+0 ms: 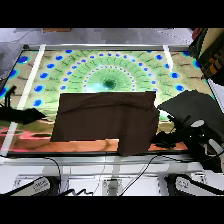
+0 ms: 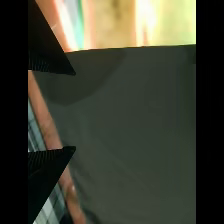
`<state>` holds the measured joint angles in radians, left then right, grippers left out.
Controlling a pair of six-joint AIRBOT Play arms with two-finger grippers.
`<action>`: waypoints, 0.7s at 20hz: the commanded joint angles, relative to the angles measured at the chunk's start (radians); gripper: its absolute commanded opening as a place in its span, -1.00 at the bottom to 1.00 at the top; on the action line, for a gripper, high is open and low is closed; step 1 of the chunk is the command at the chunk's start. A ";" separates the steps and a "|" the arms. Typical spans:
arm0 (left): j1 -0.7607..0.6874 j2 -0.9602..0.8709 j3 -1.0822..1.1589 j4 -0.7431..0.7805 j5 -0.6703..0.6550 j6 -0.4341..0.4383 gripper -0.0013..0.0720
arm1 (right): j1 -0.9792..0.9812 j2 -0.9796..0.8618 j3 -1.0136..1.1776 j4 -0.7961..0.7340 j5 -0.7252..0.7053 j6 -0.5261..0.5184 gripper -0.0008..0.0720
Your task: Fold the clothes and pants, and hang the long-sleeved shirts on hangers.
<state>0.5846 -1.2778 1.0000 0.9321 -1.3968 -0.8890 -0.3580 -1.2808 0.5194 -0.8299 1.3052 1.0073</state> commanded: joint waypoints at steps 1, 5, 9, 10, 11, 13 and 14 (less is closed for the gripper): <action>0.011 0.010 -0.182 -0.006 0.107 0.008 0.33 | 0.035 0.006 -0.085 0.105 -0.098 -0.053 0.15; 0.011 0.010 -0.257 -0.006 0.174 0.016 0.33 | 0.154 0.007 -0.098 0.114 -0.171 -0.069 -0.18; 0.011 0.010 -0.257 0.008 0.174 0.016 0.33 | 0.169 0.007 -0.098 0.160 -0.142 -0.115 -0.25; 0.011 0.010 -0.257 0.010 0.174 0.015 0.33 | 0.170 0.007 -0.098 0.160 -0.127 -0.131 -0.27; 0.011 0.010 -0.258 0.010 0.172 0.015 0.33 | 0.170 0.007 -0.098 0.160 -0.116 -0.140 -0.47; 0.011 0.010 -0.261 0.010 0.151 0.015 0.33 | 0.170 0.007 -0.098 0.162 -0.113 -0.154 -0.95; 0.011 0.010 -0.261 0.011 0.145 0.015 0.33 | 0.170 0.007 -0.098 0.166 -0.116 -0.157 -0.95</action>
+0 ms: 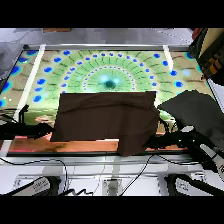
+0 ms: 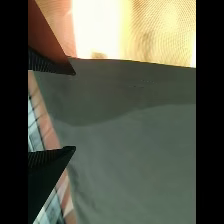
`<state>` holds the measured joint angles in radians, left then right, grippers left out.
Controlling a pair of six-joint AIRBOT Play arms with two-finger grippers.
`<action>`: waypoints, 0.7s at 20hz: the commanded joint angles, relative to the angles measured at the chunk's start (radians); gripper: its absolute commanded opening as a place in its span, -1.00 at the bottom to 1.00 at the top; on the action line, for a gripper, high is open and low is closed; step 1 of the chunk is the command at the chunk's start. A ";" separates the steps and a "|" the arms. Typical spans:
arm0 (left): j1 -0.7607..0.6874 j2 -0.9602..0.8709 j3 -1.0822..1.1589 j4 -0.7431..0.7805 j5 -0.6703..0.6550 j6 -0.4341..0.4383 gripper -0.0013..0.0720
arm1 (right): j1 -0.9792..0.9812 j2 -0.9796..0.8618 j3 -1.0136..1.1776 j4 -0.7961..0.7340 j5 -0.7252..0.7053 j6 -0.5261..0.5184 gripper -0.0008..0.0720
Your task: Fold the clothes and pants, and hang the long-sleeved shirts on hangers.
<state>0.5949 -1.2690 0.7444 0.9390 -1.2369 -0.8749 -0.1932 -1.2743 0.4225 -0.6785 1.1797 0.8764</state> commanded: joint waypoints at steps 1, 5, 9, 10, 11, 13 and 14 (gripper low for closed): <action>0.001 0.001 -0.005 0.006 -0.013 0.002 0.33 | 0.005 0.001 -0.001 0.019 0.007 -0.027 -0.95; 0.001 -0.013 -0.005 0.092 0.034 0.027 0.33 | 0.005 0.001 -0.001 0.040 0.006 -0.027 -0.95; 0.001 -0.072 -0.005 0.109 0.056 0.027 0.33 | 0.005 0.001 -0.001 0.056 0.006 -0.027 -0.95; 0.001 -0.094 -0.005 0.109 0.056 0.028 0.33 | 0.005 0.001 -0.001 0.056 0.006 -0.029 -0.95; 0.001 -0.119 -0.005 0.108 0.056 0.027 0.33 | 0.005 0.001 -0.001 0.056 0.006 -0.031 -0.95; 0.000 -0.172 -0.005 0.091 0.037 0.027 0.32 | 0.005 0.001 -0.001 0.058 0.007 -0.031 -0.95; 0.000 -0.193 -0.005 0.062 0.019 0.032 0.19 | 0.005 0.001 0.001 0.058 0.008 -0.031 -0.95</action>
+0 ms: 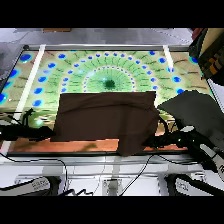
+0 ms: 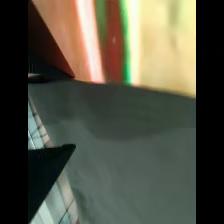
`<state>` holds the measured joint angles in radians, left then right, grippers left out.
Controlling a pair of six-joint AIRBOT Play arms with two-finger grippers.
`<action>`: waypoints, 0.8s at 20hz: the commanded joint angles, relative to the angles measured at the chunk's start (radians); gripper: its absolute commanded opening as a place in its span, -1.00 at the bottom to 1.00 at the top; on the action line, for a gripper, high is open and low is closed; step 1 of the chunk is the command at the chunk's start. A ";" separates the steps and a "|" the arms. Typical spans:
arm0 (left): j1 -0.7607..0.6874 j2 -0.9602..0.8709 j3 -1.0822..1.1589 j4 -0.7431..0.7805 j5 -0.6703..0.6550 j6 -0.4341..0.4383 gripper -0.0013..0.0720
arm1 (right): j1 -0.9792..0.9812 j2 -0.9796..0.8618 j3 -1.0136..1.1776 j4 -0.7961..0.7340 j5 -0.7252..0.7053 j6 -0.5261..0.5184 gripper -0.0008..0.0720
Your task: Fold the clothes and pants, and hang the long-sleeved shirts on hangers.
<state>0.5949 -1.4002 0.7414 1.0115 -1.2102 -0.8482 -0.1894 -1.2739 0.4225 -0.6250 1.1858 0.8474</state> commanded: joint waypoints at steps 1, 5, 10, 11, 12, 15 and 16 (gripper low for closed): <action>-0.003 -0.073 -0.002 -0.034 -0.035 0.035 -0.32 | 0.001 0.000 0.009 0.004 0.011 -0.002 -0.95; -0.010 -0.055 0.008 -0.103 -0.170 0.160 -0.93 | 0.001 0.062 0.097 0.037 0.055 -0.001 -0.95; -0.009 0.024 0.155 -0.206 -0.266 0.172 -0.93 | 0.001 0.237 0.295 0.056 0.055 0.052 -0.95; -0.009 0.040 0.194 -0.280 -0.261 0.172 -0.93 | 0.001 0.260 0.338 0.060 0.033 0.066 -0.95; -0.009 0.053 0.233 -0.375 -0.241 0.173 -0.93 | 0.001 0.273 0.371 0.071 -0.007 0.082 -0.95; -0.021 0.063 0.270 -0.661 -0.108 0.192 -0.93 | 0.037 0.268 0.426 0.079 -0.242 0.109 -0.95; -0.038 0.058 0.270 -0.683 -0.045 0.206 -0.93 | 0.066 0.255 0.426 0.076 -0.349 0.108 -0.95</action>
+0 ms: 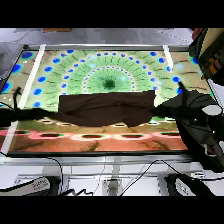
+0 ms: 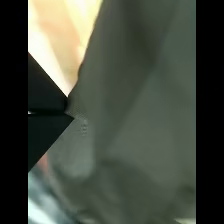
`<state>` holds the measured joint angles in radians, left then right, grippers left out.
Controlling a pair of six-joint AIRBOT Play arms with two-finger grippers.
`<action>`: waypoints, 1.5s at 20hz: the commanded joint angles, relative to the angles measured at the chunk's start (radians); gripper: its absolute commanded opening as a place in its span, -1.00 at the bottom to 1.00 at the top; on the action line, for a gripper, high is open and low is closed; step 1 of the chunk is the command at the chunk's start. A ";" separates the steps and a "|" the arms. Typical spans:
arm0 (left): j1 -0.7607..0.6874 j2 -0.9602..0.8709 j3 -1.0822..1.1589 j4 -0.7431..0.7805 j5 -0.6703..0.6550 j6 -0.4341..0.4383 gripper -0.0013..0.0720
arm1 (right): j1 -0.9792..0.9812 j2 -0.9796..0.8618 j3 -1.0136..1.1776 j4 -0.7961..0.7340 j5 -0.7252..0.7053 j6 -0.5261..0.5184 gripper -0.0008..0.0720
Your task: Fold the clothes and pants, and hang the long-sleeved shirts on hangers.
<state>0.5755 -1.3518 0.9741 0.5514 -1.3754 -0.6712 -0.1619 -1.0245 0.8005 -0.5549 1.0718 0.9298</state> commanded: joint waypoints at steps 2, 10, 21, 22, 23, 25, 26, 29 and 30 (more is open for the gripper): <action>-0.076 -0.012 0.036 -0.221 0.259 0.029 -0.93 | 0.096 -0.043 0.048 0.000 -0.449 0.026 -0.95; -0.401 -0.156 0.036 -0.223 0.918 0.029 -0.93 | 0.203 -0.416 0.201 0.008 -0.896 0.027 -0.95; -0.255 -0.201 0.060 0.089 0.719 -0.184 0.78 | 0.149 -0.468 0.223 -0.029 -0.759 0.026 0.66; -0.233 -0.233 0.087 0.103 0.619 -0.203 0.78 | 0.143 -0.468 0.223 -0.029 -0.721 0.026 0.66; -0.217 -0.278 0.123 0.103 0.514 -0.206 0.78 | 0.141 -0.468 0.223 -0.029 -0.690 0.026 0.66; -0.212 -0.369 0.201 0.103 0.360 -0.204 0.78 | 0.145 -0.468 0.223 -0.028 -0.628 0.026 0.65; -0.225 -0.404 0.233 0.103 0.332 -0.204 0.78 | 0.146 -0.468 0.223 -0.026 -0.589 0.026 0.65; -0.295 -0.467 0.291 0.103 0.347 -0.203 0.78 | 0.174 -0.468 0.223 -0.026 -0.455 0.022 0.66; -0.327 -0.480 0.298 0.103 0.363 -0.203 0.75 | 0.190 -0.468 0.223 -0.026 -0.433 0.019 0.66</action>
<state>0.2993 -1.7702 1.2232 0.6304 -0.9634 -0.8619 0.0040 -1.4921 1.0229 -0.5835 0.5125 0.9558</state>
